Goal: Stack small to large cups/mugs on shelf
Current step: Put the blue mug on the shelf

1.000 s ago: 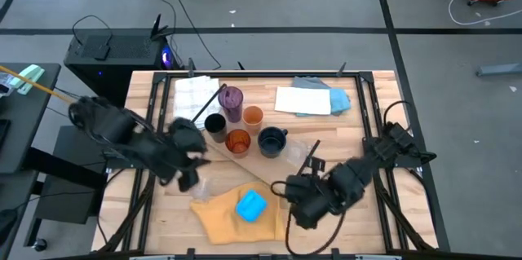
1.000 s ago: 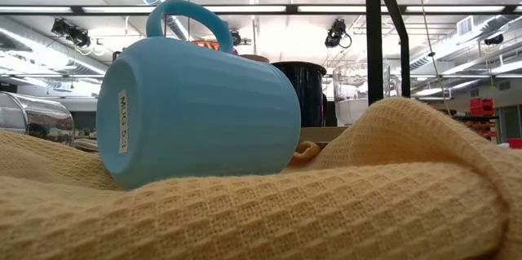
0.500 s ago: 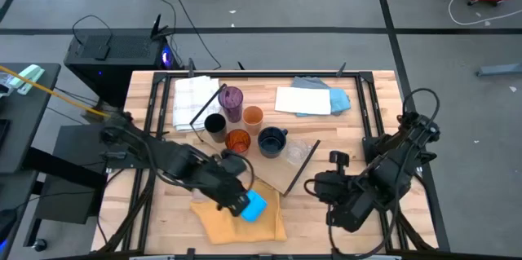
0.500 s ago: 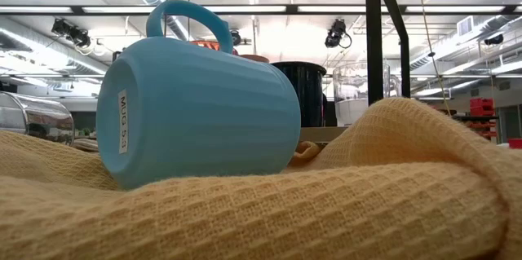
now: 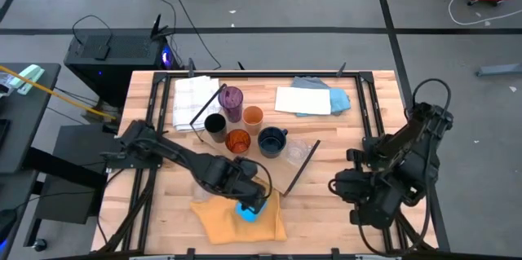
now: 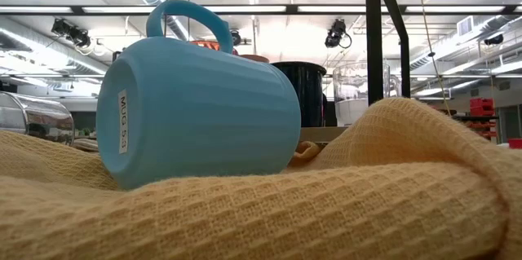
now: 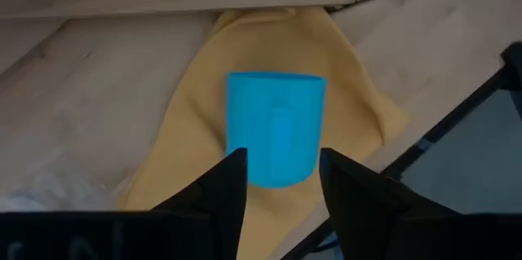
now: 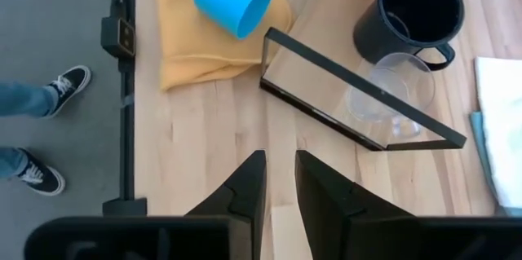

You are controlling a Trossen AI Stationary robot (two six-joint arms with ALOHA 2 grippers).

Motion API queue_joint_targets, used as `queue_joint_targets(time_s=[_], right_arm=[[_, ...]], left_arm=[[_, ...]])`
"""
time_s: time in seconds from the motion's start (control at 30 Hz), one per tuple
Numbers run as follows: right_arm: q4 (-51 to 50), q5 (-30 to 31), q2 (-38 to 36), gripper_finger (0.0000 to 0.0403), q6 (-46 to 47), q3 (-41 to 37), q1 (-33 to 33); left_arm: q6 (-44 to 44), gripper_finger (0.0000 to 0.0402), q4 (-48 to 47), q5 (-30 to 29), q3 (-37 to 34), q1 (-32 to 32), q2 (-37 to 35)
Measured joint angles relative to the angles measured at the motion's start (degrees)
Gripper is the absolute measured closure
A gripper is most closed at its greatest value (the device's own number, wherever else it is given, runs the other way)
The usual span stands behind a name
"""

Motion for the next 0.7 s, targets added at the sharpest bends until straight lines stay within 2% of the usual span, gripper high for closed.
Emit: queue_joint_targets(time_s=[0.23,0.7], right_arm=[[0.60,0.06,0.22,0.0330,0.00,-0.24,0.96],[1.78,1.45,0.17,0.0330,-0.37,-0.24,1.00]], left_arm=[[0.32,0.0239,-0.33,0.85,0.04,0.97,1.62],[4.95,0.0239,1.56,6.87,0.07,0.91,4.84]])
